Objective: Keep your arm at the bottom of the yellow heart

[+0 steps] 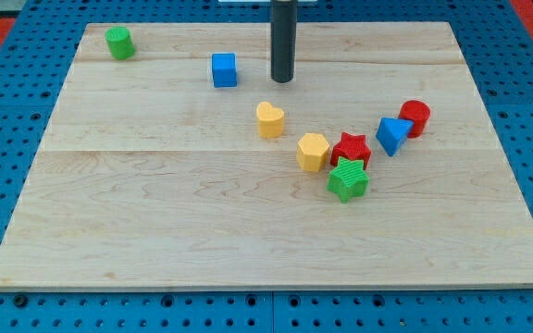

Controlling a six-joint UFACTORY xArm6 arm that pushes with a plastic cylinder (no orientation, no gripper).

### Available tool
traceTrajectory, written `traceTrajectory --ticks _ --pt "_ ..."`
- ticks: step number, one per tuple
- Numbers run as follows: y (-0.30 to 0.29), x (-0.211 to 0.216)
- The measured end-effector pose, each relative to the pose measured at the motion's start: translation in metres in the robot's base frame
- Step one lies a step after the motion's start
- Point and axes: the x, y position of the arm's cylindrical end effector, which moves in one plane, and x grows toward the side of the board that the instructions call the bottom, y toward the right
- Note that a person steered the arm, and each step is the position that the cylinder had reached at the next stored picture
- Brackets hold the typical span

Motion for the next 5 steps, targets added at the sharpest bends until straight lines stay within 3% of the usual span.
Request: traceTrajectory --ticks 4,5 --pt "-0.16 -0.006" --pt "-0.099 0.011"
